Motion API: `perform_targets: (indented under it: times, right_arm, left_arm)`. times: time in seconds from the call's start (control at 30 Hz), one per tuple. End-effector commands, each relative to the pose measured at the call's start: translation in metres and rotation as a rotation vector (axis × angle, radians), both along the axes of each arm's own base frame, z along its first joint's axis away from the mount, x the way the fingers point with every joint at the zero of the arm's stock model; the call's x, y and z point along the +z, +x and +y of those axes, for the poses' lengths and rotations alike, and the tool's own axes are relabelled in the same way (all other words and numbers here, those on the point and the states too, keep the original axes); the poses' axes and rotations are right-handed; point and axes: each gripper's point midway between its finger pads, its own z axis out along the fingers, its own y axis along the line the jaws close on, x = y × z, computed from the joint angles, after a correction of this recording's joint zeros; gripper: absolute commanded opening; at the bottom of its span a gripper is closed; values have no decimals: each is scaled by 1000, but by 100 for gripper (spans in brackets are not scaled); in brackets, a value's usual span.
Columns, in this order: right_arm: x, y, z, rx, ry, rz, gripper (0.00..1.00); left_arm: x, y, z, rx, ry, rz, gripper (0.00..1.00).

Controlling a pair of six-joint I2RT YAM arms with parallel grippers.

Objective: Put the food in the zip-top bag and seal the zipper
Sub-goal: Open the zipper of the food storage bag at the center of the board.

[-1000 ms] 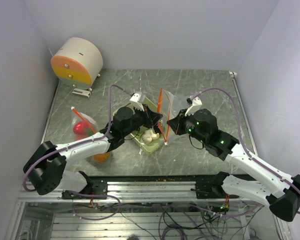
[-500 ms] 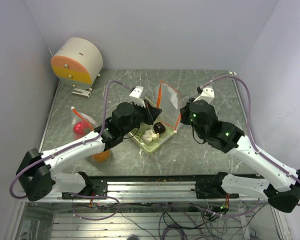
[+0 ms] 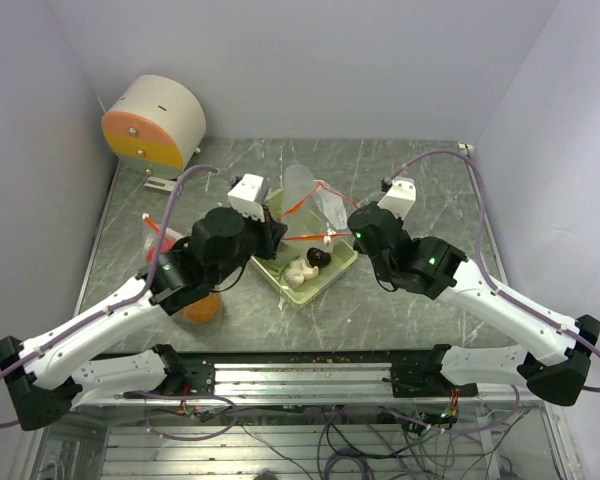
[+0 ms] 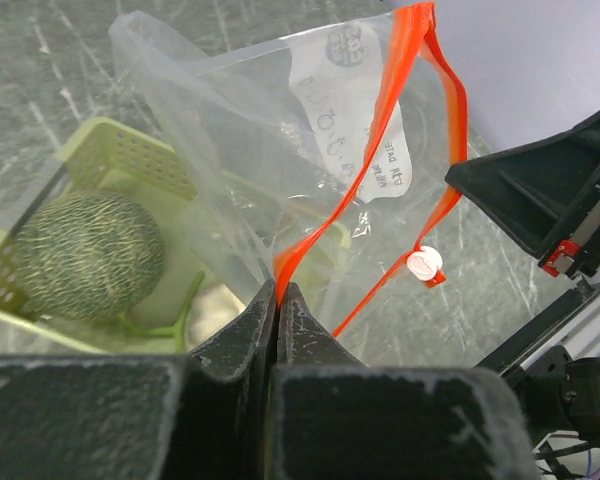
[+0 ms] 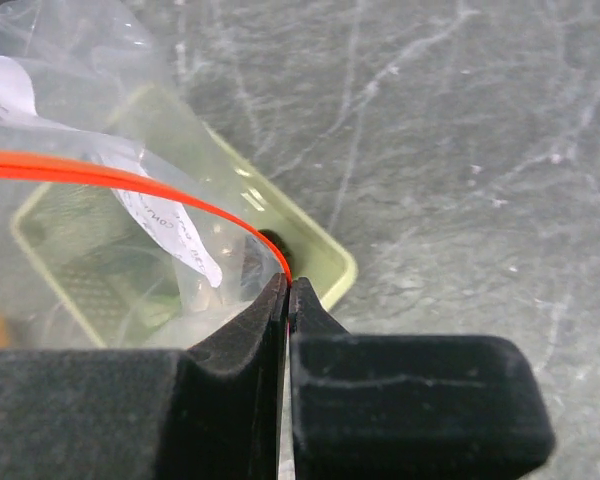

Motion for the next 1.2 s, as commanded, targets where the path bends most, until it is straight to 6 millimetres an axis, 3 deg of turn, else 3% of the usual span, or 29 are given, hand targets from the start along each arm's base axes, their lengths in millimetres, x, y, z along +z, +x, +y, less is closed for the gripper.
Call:
perform_targets:
  times: [0.0, 0.03, 0.07, 0.13, 0.2, 0.27, 0.37, 0.5, 0.73, 0.83, 0.93, 1.17]
  right_arm:
    - [19, -1, 17, 139, -5, -55, 1]
    - [26, -5, 39, 259, 49, -76, 4]
    - [35, -11, 59, 382, 106, -105, 16]
    - [55, -30, 88, 588, 217, -175, 50]
    - [71, -43, 100, 692, 290, -227, 72]
    - [81, -50, 104, 742, 317, -250, 85]
    - [86, -59, 108, 796, 328, -253, 90]
    - [77, -60, 104, 778, 326, -227, 99]
    - [71, -57, 91, 726, 315, -237, 100]
    - [51, -48, 96, 698, 257, -170, 100]
    - [46, -40, 111, 708, 237, -136, 100]
    - [67, -38, 173, 791, 202, -192, 100]
  left_arm:
    - [18, -9, 55, 122, 86, -27, 7]
    - [21, -12, 62, 131, 87, -29, 7]
    - [25, -15, 68, 139, 85, -33, 7]
    - [32, -20, 81, 159, 79, -39, 7]
    - [40, -28, 94, 173, 64, -46, 7]
    - [45, -33, 103, 186, 55, -50, 7]
    - [50, -38, 117, 212, 55, -56, 7]
    - [57, -44, 143, 278, 66, -70, 7]
    - [69, -55, 182, 370, 74, -101, 7]
    - [65, -55, 181, 366, 78, -94, 7]
    - [52, -50, 170, 347, 103, -69, 7]
    - [32, -39, 141, 296, 127, -26, 7]
